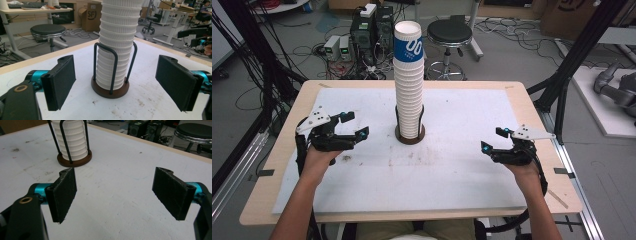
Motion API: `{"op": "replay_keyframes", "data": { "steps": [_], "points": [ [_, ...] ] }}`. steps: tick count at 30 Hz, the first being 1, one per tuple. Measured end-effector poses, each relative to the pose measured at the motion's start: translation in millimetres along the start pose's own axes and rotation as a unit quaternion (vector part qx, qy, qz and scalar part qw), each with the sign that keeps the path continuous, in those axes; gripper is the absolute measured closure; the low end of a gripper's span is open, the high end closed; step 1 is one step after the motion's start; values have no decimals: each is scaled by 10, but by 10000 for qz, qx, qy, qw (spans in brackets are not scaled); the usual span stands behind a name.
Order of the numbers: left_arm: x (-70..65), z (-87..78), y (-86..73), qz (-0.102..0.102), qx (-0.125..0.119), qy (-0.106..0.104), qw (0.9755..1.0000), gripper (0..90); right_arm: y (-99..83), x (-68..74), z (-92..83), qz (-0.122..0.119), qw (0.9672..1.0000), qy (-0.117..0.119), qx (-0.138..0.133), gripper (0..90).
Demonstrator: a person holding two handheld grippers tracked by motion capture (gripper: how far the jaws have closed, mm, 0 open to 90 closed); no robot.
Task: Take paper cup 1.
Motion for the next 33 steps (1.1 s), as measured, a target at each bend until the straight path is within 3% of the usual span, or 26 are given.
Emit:
{"op": "replay_keyframes", "data": {
  "steps": [13,20,24,29,30,33],
  "points": [
    [-19,10,20,-82,-85,-47,9999,162,16,-13,-14,66,9999,68,-71,200],
    [-22,13,10,-61,-61,-36,10000,162,82,4,-10,233,9995,149,-141,199],
    [-18,17,4,-39,-24,-34,10000,161,179,33,44,279,9989,351,-164,199],
    [-58,-14,-6,-27,-35,-55,10000,162,454,43,138,247,9973,562,-412,199],
    [-62,-12,-9,-33,-25,-69,10000,162,578,42,189,239,9962,648,-530,199],
    [-65,1,-18,-12,24,-109,9999,162,709,42,259,164,9960,675,-569,199]
  ]
}}
Point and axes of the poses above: each handheld gripper's, and its own axes: z roughly forward along the jaws, y roughly out of its top, x roughly to its left, the point moved 5 cm from there along z, roughly forward along the jaws, and after that the axes turned 11 degrees about -z, right-handed, at the moved point
